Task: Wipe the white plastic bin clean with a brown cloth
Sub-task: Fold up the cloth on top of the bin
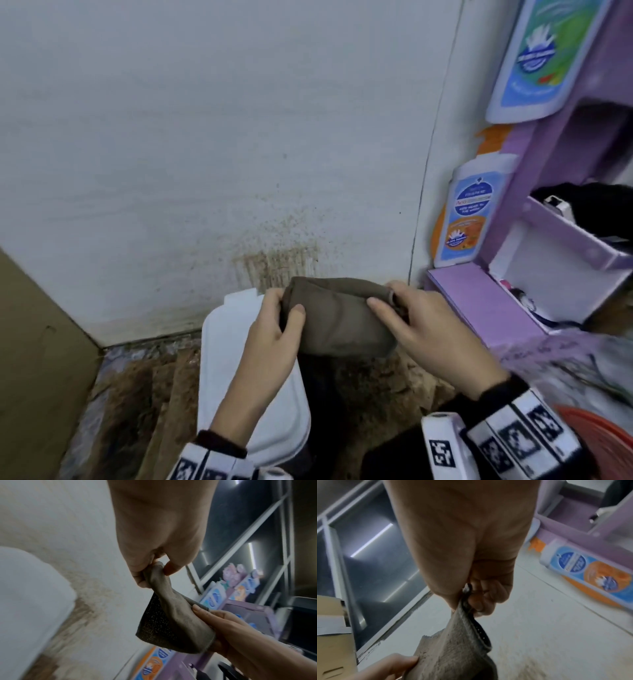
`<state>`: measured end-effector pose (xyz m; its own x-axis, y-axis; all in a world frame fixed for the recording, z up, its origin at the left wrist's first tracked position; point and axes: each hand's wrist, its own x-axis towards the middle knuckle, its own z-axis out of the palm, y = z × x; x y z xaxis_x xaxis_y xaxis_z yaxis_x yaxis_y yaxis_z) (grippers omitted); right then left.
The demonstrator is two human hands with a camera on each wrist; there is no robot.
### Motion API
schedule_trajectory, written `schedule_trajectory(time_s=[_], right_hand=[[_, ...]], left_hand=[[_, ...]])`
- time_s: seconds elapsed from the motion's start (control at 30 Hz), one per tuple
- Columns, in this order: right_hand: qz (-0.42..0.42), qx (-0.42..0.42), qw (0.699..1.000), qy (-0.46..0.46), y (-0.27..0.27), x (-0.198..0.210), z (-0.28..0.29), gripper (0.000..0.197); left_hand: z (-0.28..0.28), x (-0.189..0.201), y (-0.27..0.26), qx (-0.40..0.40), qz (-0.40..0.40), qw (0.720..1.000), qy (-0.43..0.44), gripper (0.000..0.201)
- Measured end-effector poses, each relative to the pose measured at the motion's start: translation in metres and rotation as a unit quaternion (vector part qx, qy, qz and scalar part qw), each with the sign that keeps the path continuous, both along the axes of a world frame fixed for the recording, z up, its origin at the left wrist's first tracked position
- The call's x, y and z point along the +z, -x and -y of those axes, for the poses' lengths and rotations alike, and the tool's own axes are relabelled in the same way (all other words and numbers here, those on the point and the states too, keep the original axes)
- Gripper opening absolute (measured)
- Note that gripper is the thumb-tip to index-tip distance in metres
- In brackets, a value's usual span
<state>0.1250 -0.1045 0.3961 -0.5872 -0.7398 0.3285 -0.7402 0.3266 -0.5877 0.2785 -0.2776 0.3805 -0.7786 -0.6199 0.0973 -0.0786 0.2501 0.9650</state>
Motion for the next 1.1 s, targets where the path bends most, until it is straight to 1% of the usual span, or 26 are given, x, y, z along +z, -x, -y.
schedule_trajectory(time_s=[0.1, 0.2, 0.3, 0.4, 0.47, 0.53, 0.57, 0.67, 0.73, 0.8, 0.87, 0.9, 0.97, 1.0, 1.1], right_hand=[[-0.030, -0.027, 0.999, 0.001, 0.026, 0.019, -0.041, 0.042], [-0.039, -0.072, 0.997, 0.011, 0.047, 0.024, -0.085, 0.043], [-0.025, -0.130, 0.991, 0.028, 0.060, 0.019, -0.131, 0.043], [0.003, -0.190, 0.981, 0.050, 0.066, 0.010, -0.178, 0.043], [0.015, -0.220, 0.973, 0.072, 0.068, 0.004, -0.209, 0.036], [0.030, -0.249, 0.965, 0.078, 0.071, -0.011, -0.238, 0.029], [0.035, -0.270, 0.959, 0.077, 0.073, -0.022, -0.253, 0.030], [0.083, -0.341, 0.934, 0.071, 0.077, -0.066, -0.295, 0.041], [0.122, -0.375, 0.917, 0.066, 0.071, -0.097, -0.319, 0.040], [0.164, -0.404, 0.897, 0.070, 0.062, -0.129, -0.338, 0.035], [0.198, -0.425, 0.881, 0.065, 0.055, -0.167, -0.351, 0.032], [0.214, -0.438, 0.872, 0.056, 0.051, -0.186, -0.356, 0.033], [0.244, -0.457, 0.854, 0.047, 0.045, -0.223, -0.362, 0.045], [0.261, -0.464, 0.845, 0.045, 0.041, -0.241, -0.364, 0.047], [0.312, -0.477, 0.821, 0.031, 0.031, -0.287, -0.365, 0.032]], left_hand=[[-0.019, 0.021, 0.031, -0.050, -0.008, 0.998, 0.042, 0.011], [-0.042, 0.037, 0.066, -0.127, 0.004, 0.985, 0.117, 0.015], [-0.071, 0.047, 0.104, -0.199, 0.017, 0.959, 0.202, 0.011], [-0.102, 0.049, 0.148, -0.243, 0.013, 0.939, 0.245, 0.009], [-0.127, 0.045, 0.179, -0.279, 0.012, 0.919, 0.277, 0.009], [-0.155, 0.035, 0.207, -0.326, 0.020, 0.898, 0.295, 0.008], [-0.170, 0.029, 0.220, -0.350, 0.022, 0.887, 0.299, 0.007], [-0.213, 0.000, 0.256, -0.417, 0.033, 0.855, 0.308, 0.010], [-0.240, -0.028, 0.274, -0.457, 0.062, 0.830, 0.315, 0.012], [-0.263, -0.060, 0.287, -0.501, 0.105, 0.798, 0.317, 0.012], [-0.281, -0.092, 0.295, -0.548, 0.138, 0.761, 0.320, 0.013], [-0.288, -0.107, 0.299, -0.567, 0.152, 0.742, 0.323, 0.014], [-0.301, -0.137, 0.306, -0.595, 0.179, 0.709, 0.333, 0.015], [-0.306, -0.152, 0.309, -0.606, 0.190, 0.695, 0.336, 0.016], [-0.320, -0.197, 0.317, -0.637, 0.224, 0.653, 0.344, 0.017]])
